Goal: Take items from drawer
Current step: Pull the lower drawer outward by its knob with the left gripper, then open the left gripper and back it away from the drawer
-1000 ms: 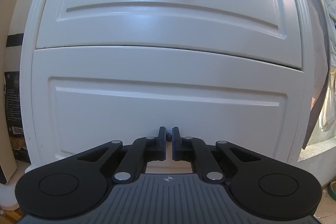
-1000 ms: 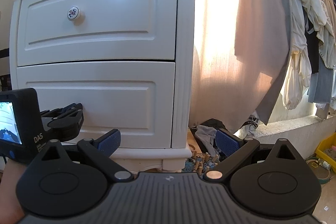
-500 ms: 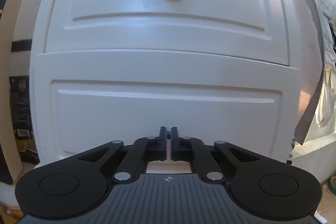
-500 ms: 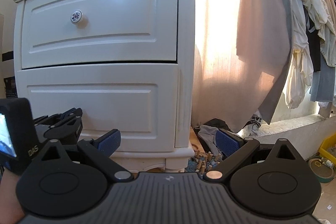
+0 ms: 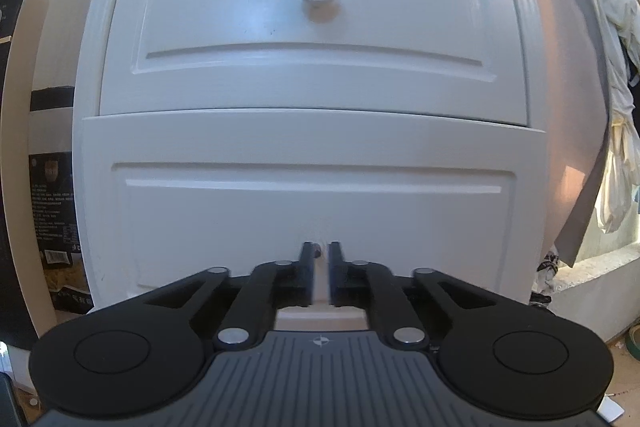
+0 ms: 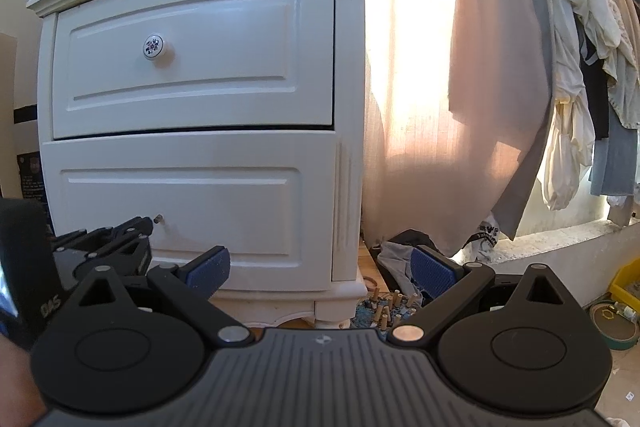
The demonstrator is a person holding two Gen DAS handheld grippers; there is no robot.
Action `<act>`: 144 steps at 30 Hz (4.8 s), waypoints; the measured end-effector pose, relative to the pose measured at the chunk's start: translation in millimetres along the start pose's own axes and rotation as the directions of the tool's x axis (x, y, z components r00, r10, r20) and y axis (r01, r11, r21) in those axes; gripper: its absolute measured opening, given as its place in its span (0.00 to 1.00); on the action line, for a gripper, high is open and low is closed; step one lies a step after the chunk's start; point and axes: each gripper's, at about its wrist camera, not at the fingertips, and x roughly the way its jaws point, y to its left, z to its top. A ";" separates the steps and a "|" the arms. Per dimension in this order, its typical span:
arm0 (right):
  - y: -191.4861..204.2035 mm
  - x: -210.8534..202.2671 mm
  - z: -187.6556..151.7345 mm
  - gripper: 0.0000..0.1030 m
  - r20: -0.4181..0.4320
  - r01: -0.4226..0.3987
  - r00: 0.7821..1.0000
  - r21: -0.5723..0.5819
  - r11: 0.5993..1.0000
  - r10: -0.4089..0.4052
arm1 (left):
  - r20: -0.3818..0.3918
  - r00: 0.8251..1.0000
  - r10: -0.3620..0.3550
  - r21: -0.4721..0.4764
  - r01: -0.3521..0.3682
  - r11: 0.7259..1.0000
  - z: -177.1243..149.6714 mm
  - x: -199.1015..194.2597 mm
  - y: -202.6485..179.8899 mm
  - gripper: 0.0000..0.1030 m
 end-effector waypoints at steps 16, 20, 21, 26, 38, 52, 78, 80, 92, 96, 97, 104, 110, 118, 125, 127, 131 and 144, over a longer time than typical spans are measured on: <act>-2.3 4.5 -0.9 1.00 -0.003 0.015 1.000 0.007 1.000 -0.015 | -0.036 0.999 0.028 -0.012 -0.029 1.000 0.7 22.0 4.1 0.26; -3.1 4.4 -1.1 1.00 -0.001 0.016 1.000 0.010 1.000 -0.016 | -0.042 0.998 0.035 -0.014 -0.036 0.999 0.2 25.3 3.0 0.20; -3.4 4.4 -1.3 1.00 -0.002 0.015 1.000 0.012 1.000 -0.015 | -0.043 0.998 0.034 -0.017 -0.035 0.999 0.2 25.9 3.2 0.20; -4.2 5.4 -1.8 1.00 -0.005 0.015 1.000 0.012 1.000 -0.015 | -0.040 0.998 0.040 -0.009 -0.041 0.999 1.4 28.3 2.4 0.20; -4.0 3.3 -1.0 1.00 0.000 0.013 1.000 0.014 1.000 -0.013 | -0.068 0.996 0.057 0.038 -0.055 0.998 1.2 34.8 -0.9 0.03; -7.6 -3.7 1.6 1.00 0.009 0.004 1.000 0.024 1.000 -0.005 | -0.060 0.997 0.053 0.038 -0.051 0.998 -1.4 26.2 -0.8 0.02; -18.1 -42.3 -18.9 1.00 0.023 -0.027 0.999 0.027 0.999 0.026 | -0.040 0.997 0.063 0.055 -0.061 0.997 -16.7 -77.2 -5.3 0.02; -17.7 -46.6 -20.7 1.00 0.027 -0.035 0.999 0.015 0.999 0.035 | -0.039 0.997 0.068 0.056 -0.066 0.996 -19.1 -86.3 -8.1 0.02; -16.6 -67.2 -24.0 1.00 0.035 -0.097 0.995 -0.007 0.995 0.097 | -0.040 0.997 0.069 0.056 -0.066 0.996 -24.1 -126.6 -6.8 0.02; -14.6 -71.7 -25.0 1.00 0.043 -0.097 0.994 -0.017 0.995 0.097 | -0.041 0.997 0.068 0.049 -0.066 0.997 -24.3 -130.3 -5.9 0.02; -15.0 -72.3 -24.9 1.00 0.043 -0.097 0.994 -0.013 0.995 0.098 | -0.038 0.997 0.069 0.052 -0.067 0.996 -25.1 -131.2 -6.6 0.02; -15.3 -71.4 -23.1 1.00 0.043 -0.094 0.995 -0.008 0.996 0.094 | -0.055 0.997 0.048 0.073 -0.044 0.996 -25.9 -131.7 -8.7 0.08; -14.7 -66.5 -17.0 1.00 0.045 -0.080 0.996 -0.006 0.997 0.080 | -0.014 1.000 0.009 0.122 -0.007 0.992 -30.5 -145.7 -16.7 0.82; -18.7 -57.7 -6.5 1.00 0.045 -0.040 0.998 -0.001 0.999 0.040 | -0.031 0.999 -0.008 0.089 0.011 0.996 -11.4 -160.7 -5.9 1.00; -18.9 -53.2 6.7 1.00 0.041 -0.039 0.998 0.007 0.999 0.038 | -0.042 0.999 -0.004 0.038 0.006 0.999 24.0 -170.2 18.4 1.00; -16.6 -53.5 11.8 1.00 0.048 -0.037 0.998 0.004 0.999 0.037 | -0.049 0.999 0.006 0.052 -0.003 0.999 31.0 -170.4 19.6 1.00; -12.0 -51.4 23.2 1.00 0.052 -0.052 0.997 -0.002 0.999 0.052 | -0.046 0.999 0.013 0.068 -0.010 0.998 52.2 -170.8 24.9 1.00; -24.9 -11.1 91.3 1.00 0.038 -0.203 0.978 -0.003 0.979 0.203 | -0.026 0.999 -0.045 0.027 0.045 0.999 128.1 -141.1 59.5 1.00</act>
